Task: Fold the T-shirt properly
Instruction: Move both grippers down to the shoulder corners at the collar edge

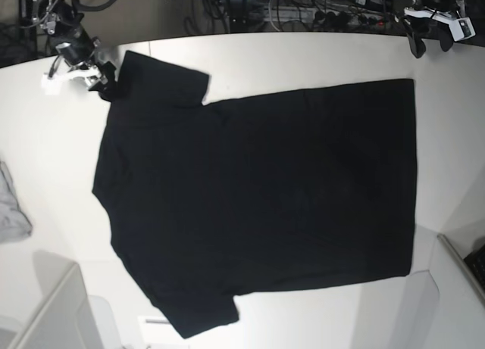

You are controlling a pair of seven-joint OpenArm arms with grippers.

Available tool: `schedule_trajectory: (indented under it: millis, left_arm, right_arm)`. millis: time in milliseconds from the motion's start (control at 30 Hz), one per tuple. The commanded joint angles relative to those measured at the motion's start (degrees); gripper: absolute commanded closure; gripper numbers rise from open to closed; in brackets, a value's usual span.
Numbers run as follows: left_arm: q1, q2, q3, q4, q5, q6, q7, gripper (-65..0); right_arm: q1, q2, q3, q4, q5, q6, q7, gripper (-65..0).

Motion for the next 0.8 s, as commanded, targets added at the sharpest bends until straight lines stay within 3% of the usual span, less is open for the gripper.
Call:
schedule_trajectory:
  millis: [0,67,167,267,367,467,767]
  left_arm:
    - [0.4,-0.2,-0.4,0.6,-0.6,-0.1,0.2,-42.6]
    - [-0.7,-0.2,-0.5,0.9,-1.3,-0.2,4.2,-42.6]
    - [-2.5,-0.3,-3.4,0.3,-8.0,-0.4,10.0,-42.5]
    - [-4.4,-0.3,-7.4,0.2,-12.4,-4.5,15.2,-42.1]
    - [-6.9,-0.2,-10.8,0.1,-12.3,-9.4,20.2,-42.1]
    - [-9.0,-0.1,-13.6,0.1,-12.3,-10.3,25.3,-42.1]
    - [-12.7,1.4,-14.5,0.1,-12.3,-10.3,27.8,-42.1]
  right_arm:
    - [-0.4,0.1,0.1,0.4,0.2,1.3,-1.3,-41.1]
    - [0.1,0.0,0.1,-0.7,0.2,1.9,-2.5,-41.1]
    - [1.5,0.3,0.1,-3.6,0.2,2.2,-3.6,-41.1]
    - [2.2,0.4,-0.1,-5.0,0.2,2.6,-3.7,-41.1]
    - [2.2,0.4,-0.1,-5.1,0.1,5.8,-3.7,-41.1]
    - [2.2,0.4,-0.1,-5.1,-0.5,6.7,-3.8,-41.0]
    - [3.0,-2.4,-0.1,-5.1,-6.6,7.1,-7.0,-41.0]
